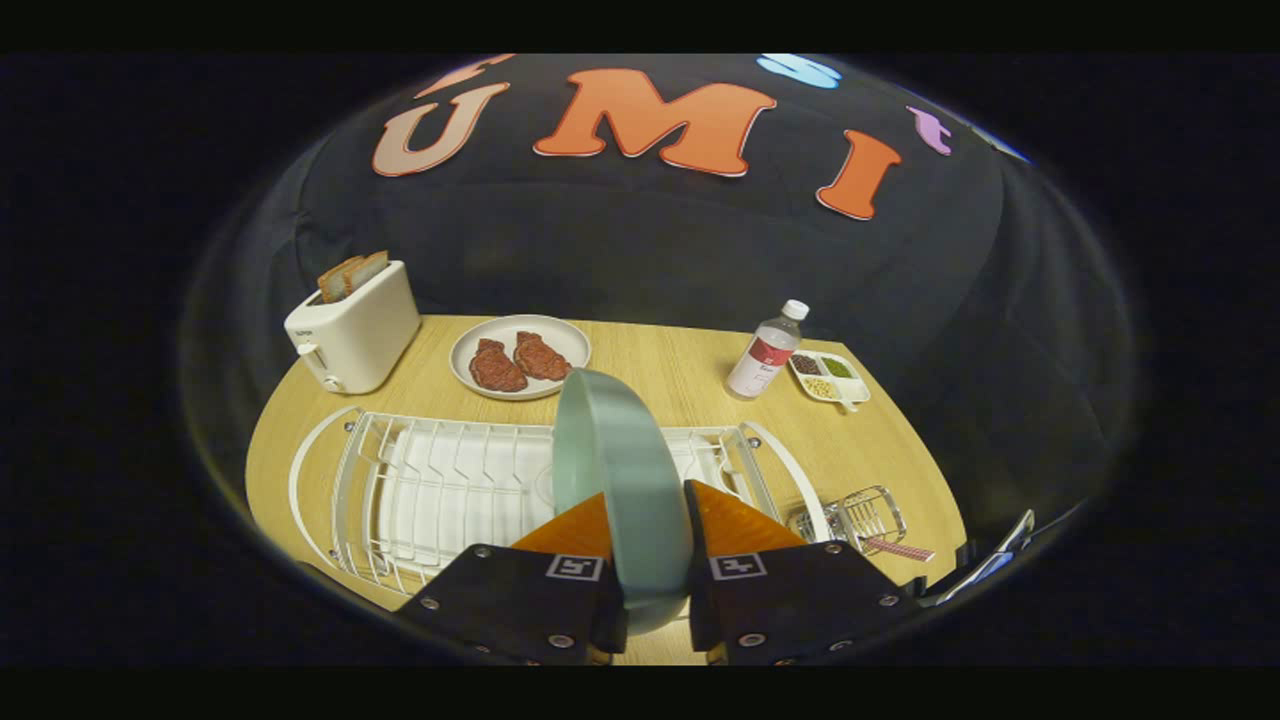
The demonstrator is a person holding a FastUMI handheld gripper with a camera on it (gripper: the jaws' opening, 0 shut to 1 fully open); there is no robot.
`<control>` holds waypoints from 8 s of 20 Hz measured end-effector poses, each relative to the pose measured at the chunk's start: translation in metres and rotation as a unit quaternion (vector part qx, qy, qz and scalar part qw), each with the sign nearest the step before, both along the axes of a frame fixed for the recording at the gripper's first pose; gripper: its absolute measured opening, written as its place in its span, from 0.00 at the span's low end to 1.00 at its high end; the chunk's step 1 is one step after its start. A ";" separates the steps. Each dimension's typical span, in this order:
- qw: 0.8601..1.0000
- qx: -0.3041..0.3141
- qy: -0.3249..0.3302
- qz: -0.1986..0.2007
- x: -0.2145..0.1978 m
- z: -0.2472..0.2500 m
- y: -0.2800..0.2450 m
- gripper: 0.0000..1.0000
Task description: Take the plate from the dish rack, then take the spoon from the basket and place it into the plate.
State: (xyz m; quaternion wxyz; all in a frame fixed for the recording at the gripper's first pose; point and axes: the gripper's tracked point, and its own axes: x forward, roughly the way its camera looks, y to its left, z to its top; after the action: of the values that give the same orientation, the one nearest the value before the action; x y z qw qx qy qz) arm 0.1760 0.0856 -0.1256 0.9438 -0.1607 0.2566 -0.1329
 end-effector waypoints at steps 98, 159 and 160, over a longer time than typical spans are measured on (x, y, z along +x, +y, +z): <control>0.978 0.111 -0.127 0.122 -0.068 -0.042 -0.223 0.47; 0.960 0.106 -0.068 0.249 -0.191 -0.078 -0.006 0.89; 0.962 0.104 -0.074 0.242 -0.189 -0.068 -0.012 0.98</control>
State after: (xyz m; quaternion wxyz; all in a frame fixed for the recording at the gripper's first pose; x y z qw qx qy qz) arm -0.0129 0.0732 -0.1941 0.9755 -0.1091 0.1519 0.1154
